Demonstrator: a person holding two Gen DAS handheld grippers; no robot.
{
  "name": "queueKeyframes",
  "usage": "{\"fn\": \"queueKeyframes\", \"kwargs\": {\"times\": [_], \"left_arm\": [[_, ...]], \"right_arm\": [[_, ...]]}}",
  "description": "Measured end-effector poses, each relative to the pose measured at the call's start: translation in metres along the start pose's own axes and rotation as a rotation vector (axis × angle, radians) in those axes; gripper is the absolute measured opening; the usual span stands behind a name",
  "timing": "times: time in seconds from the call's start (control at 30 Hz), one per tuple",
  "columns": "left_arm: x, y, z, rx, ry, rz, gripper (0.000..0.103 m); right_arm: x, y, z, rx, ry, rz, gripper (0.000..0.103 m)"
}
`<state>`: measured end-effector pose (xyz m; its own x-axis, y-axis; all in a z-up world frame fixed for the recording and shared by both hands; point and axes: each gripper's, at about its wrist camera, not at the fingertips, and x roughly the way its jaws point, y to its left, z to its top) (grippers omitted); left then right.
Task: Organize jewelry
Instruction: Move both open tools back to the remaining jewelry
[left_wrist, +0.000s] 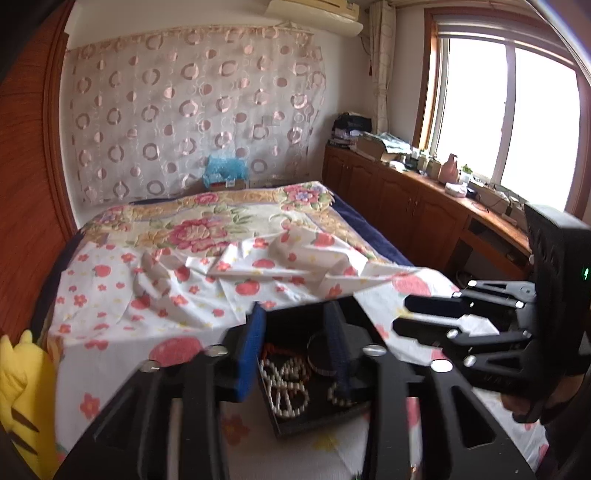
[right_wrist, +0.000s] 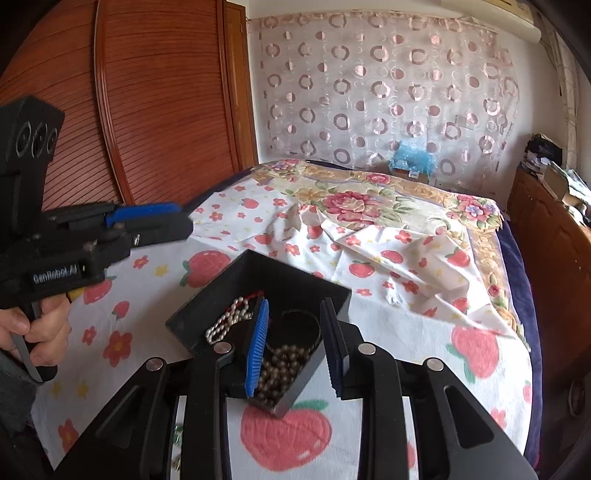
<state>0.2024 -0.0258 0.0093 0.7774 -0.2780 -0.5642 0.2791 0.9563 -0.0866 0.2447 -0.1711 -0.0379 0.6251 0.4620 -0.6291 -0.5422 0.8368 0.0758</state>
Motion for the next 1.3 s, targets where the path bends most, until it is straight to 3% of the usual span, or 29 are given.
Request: {"fn": "queueKeyframes", "kwargs": {"times": [0.5, 0.73, 0.9, 1.3], "left_arm": [[-0.043, -0.016, -0.08, -0.018, 0.075, 0.018, 0.041], [-0.058, -0.029, -0.107, -0.006, 0.088, 0.049, 0.068], [-0.066, -0.033, -0.124, -0.018, 0.108, 0.051, 0.078], [-0.063, -0.047, -0.158, -0.006, 0.212, -0.007, 0.078]], "right_arm": [[-0.037, 0.009, -0.096, 0.095, 0.07, -0.036, 0.035], [-0.057, 0.015, -0.131, 0.117, 0.078, -0.053, 0.035], [-0.07, 0.024, -0.154, 0.122, 0.079, -0.069, 0.035], [-0.075, 0.036, -0.178, 0.119, 0.095, -0.097, 0.035]]}}
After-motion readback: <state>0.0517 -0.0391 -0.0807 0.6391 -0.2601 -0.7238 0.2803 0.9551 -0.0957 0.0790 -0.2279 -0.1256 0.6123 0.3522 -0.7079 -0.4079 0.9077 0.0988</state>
